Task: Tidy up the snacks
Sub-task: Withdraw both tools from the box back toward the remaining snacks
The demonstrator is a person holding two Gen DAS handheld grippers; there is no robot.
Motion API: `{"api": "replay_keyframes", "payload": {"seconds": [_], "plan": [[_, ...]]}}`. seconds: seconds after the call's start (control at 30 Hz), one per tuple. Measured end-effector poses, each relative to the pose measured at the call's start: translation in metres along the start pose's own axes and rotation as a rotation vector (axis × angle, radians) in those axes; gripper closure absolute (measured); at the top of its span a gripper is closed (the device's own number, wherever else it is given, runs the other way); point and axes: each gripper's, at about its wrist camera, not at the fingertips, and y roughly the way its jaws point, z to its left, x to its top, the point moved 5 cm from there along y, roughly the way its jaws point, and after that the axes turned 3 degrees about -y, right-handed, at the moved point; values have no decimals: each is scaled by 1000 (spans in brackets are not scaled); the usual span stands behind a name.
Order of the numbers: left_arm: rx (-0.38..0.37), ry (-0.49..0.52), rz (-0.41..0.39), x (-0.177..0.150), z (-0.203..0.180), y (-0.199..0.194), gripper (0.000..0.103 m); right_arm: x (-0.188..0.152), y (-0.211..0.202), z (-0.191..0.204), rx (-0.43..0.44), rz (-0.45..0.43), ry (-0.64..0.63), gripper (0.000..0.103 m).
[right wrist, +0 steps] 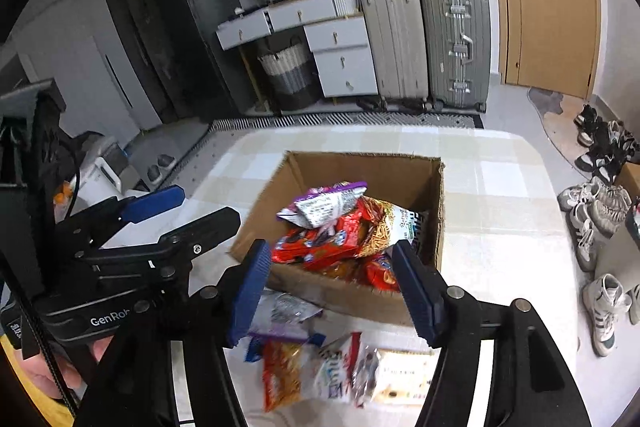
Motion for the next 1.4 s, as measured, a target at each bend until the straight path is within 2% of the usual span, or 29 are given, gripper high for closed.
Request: {"api": "replay_keyframes", "payload": {"seconds": [0.03,0.1,0.17,0.3,0.47,0.53,0.63,0.7,0.77,0.83,1.1,1.23,1.33,1.4], "plan": [[-5,-4,-5,-2,-2,-9,24,-1,-8,2,-4,-9,-2,38],[-16,-11,-17,-8,-5,-30,23,-5,-26,7,-7,-28,-5,37],[-16,-11,-34,-13,-7,-51,23,-10,-42,11,-14,-42,-4,28],[-15,-13,-72,-26,-12,-96,23,-21,-72,18,-7,-72,-11,24],[19,-8,-118,-41,-15,-147,19,-38,-106,25,-32,-96,15,6],[28,-3,-137,-49,-16,-169,18,-46,-119,30,-10,-107,26,5],[39,7,-169,-58,-20,-195,17,-58,-140,34,-28,-143,29,2],[48,7,-198,-67,-22,-215,14,-65,-152,39,-26,-175,27,2],[56,-7,-220,-77,-19,-231,7,-72,-164,44,-27,-209,23,1],[35,-21,-230,-89,-16,-244,3,-79,-174,46,-31,-245,20,1],[-9,-10,-301,-117,-14,-270,1,-103,-177,57,-41,-318,-21,1],[-13,-36,-366,-130,-12,-271,1,-118,-180,57,-69,-450,-31,1],[8,-58,-395,-138,-9,-260,1,-131,-166,55,-72,-457,-44,1],[15,-63,-385,-138,-5,-242,1,-137,-155,53,-75,-444,-61,1]]}}
